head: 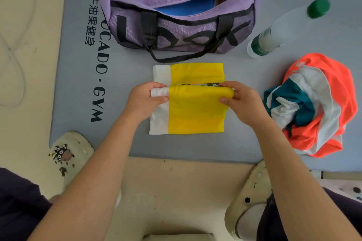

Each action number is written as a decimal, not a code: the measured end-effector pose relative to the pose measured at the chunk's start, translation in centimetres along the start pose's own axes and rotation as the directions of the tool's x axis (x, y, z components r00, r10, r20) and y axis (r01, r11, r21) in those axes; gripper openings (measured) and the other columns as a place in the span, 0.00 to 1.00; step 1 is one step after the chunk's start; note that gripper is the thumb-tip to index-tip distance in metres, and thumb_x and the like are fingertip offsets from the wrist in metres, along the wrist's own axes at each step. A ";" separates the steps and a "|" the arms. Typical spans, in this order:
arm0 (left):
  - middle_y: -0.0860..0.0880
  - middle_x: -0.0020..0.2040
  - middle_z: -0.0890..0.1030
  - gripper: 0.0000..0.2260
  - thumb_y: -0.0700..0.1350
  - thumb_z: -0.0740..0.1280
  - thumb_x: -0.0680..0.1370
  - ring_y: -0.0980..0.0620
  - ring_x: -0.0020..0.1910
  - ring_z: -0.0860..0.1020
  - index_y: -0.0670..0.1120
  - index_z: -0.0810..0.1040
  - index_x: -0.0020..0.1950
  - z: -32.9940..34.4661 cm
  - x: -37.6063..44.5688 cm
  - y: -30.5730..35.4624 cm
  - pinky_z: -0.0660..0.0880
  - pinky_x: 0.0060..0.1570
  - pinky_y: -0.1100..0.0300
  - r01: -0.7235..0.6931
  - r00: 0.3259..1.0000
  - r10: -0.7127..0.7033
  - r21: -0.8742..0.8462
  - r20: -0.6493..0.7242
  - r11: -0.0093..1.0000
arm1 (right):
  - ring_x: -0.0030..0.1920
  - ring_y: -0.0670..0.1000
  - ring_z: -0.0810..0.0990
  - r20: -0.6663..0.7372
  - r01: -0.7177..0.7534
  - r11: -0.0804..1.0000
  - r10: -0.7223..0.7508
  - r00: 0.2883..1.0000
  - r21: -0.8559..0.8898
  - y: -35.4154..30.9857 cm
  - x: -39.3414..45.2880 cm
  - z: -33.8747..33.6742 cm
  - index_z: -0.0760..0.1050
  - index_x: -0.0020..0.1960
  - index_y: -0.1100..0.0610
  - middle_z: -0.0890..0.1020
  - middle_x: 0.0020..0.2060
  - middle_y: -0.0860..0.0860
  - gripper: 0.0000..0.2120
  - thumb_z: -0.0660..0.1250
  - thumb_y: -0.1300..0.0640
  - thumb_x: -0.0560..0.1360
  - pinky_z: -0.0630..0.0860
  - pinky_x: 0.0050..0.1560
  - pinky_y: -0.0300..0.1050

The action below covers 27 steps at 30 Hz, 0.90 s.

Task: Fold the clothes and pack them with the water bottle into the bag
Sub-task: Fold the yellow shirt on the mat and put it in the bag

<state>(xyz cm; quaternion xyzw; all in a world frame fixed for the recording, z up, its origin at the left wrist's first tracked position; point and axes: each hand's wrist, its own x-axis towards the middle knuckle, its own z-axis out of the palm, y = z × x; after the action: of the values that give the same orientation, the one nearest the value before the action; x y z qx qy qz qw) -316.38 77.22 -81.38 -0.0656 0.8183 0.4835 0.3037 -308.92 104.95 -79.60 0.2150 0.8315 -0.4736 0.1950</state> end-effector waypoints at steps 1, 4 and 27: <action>0.55 0.44 0.82 0.10 0.42 0.75 0.72 0.53 0.44 0.79 0.55 0.82 0.49 0.1 0.0 0.1 0.74 0.42 0.62 -0.020 0.999 0.023 0.072 -0.031 0.997 | 0.44 0.58 0.79 -0.043 0.029 0.988 -0.036 0.998 -0.154 -0.1 0.1 0.1 0.76 0.62 0.47 0.82 0.46 0.58 0.17 0.71 0.57 0.75 0.78 0.46 0.51; 0.49 0.42 0.83 0.05 0.45 0.73 0.74 0.47 0.43 0.79 0.47 0.84 0.49 0.1 0.2 0.4 0.74 0.41 0.54 -0.091 0.988 0.121 0.285 -0.091 0.954 | 0.42 0.56 0.76 -0.063 0.090 0.897 -0.129 0.990 -0.432 -0.5 0.5 0.0 0.76 0.65 0.53 0.80 0.42 0.56 0.17 0.69 0.53 0.76 0.74 0.45 0.49; 0.51 0.46 0.83 0.05 0.49 0.70 0.77 0.53 0.43 0.80 0.49 0.79 0.50 0.4 2.9 -0.9 0.74 0.38 0.63 0.200 0.979 -0.202 -0.111 -0.006 0.973 | 0.46 0.52 0.80 -0.045 -0.281 0.927 0.301 0.953 0.249 1.2 3.4 1.1 0.69 0.63 0.48 0.79 0.50 0.53 0.17 0.66 0.44 0.77 0.80 0.47 0.48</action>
<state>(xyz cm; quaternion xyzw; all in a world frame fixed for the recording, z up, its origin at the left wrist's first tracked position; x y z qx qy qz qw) -318.20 77.59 -83.87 -0.1690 0.7822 0.4940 0.3399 -310.94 105.17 -82.78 0.3773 0.7343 -0.5272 0.2013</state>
